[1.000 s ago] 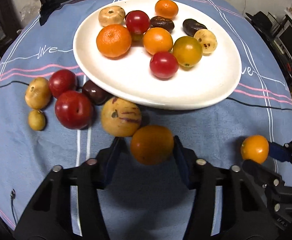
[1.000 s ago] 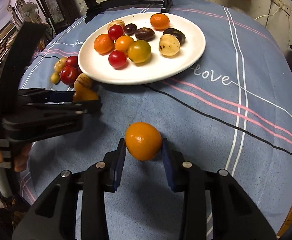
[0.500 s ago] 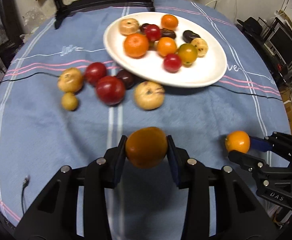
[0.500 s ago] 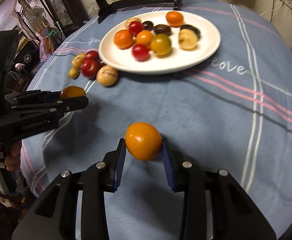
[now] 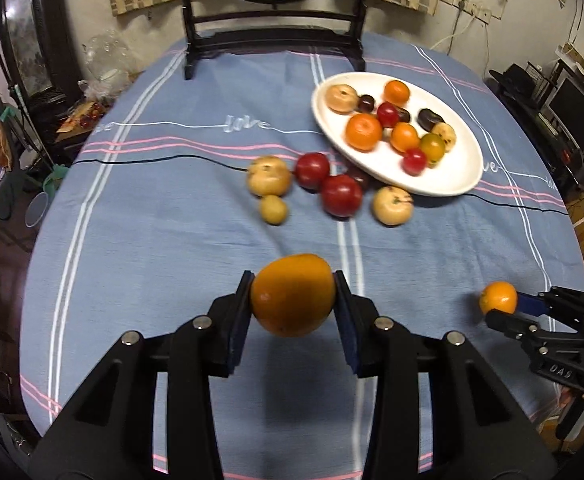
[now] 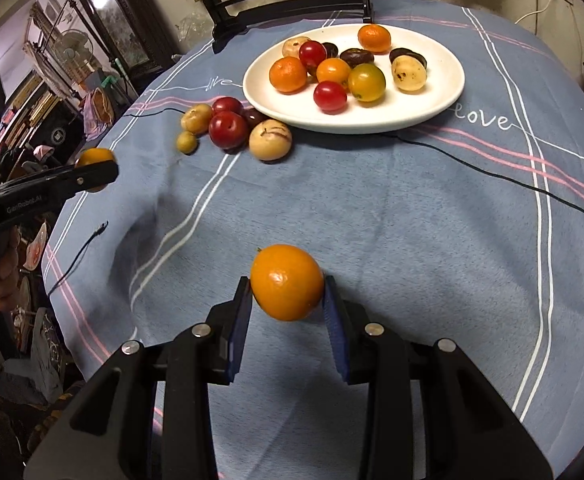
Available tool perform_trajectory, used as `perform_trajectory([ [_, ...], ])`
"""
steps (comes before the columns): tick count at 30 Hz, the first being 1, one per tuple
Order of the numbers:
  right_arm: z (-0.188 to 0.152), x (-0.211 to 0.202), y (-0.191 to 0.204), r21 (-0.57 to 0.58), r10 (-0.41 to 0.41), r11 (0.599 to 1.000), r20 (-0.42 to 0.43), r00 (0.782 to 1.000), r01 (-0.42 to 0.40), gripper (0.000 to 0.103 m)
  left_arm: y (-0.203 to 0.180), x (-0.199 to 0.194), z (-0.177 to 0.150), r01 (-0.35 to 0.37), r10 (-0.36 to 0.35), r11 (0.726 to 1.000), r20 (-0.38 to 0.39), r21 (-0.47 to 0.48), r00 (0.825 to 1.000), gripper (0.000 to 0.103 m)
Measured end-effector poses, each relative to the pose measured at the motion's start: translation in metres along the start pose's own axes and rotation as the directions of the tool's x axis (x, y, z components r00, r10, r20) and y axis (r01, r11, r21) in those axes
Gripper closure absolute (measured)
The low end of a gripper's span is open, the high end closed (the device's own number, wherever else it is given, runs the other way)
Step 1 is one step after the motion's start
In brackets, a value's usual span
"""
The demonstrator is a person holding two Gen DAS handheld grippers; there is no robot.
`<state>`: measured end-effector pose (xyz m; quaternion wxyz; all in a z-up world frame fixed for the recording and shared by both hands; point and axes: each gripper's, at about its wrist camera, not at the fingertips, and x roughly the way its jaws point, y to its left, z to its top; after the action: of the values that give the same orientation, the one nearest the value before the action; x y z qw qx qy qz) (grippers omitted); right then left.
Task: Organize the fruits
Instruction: 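Carry both orange fruits over the white plate and open both tools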
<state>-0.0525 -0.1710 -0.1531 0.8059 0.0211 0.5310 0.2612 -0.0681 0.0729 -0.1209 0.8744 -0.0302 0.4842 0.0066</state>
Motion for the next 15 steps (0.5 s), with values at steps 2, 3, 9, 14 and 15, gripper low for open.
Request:
perform_trajectory([
  [2,0.000,-0.001,0.005,-0.001,-0.006,1.000,0.004,1.000,0.006,0.067,0.008,0.000,-0.003,0.002,-0.002,1.000,-0.001,-0.004,1.000,0.064],
  [3,-0.001,-0.002,0.007,-0.001,-0.007,1.000,0.004,1.000,0.007,0.067,0.012,0.000,-0.006,0.005,-0.005,1.000,-0.003,-0.005,1.000,0.064],
  [9,-0.003,0.004,0.017,0.017,-0.028,0.999,-0.014,1.000,0.028,0.067,0.022,0.007,-0.015,0.039,-0.039,0.999,-0.021,0.013,0.999,0.064],
  [14,-0.004,0.009,0.026,0.045,-0.040,0.998,-0.015,0.999,0.041,0.067,0.029,0.010,-0.012,0.087,-0.087,0.995,-0.008,0.041,0.996,0.064],
  [15,-0.004,0.009,0.028,0.051,-0.040,0.998,-0.014,0.999,0.041,0.067,0.029,0.010,-0.011,0.095,-0.095,0.995,-0.005,0.043,0.995,0.064],
])
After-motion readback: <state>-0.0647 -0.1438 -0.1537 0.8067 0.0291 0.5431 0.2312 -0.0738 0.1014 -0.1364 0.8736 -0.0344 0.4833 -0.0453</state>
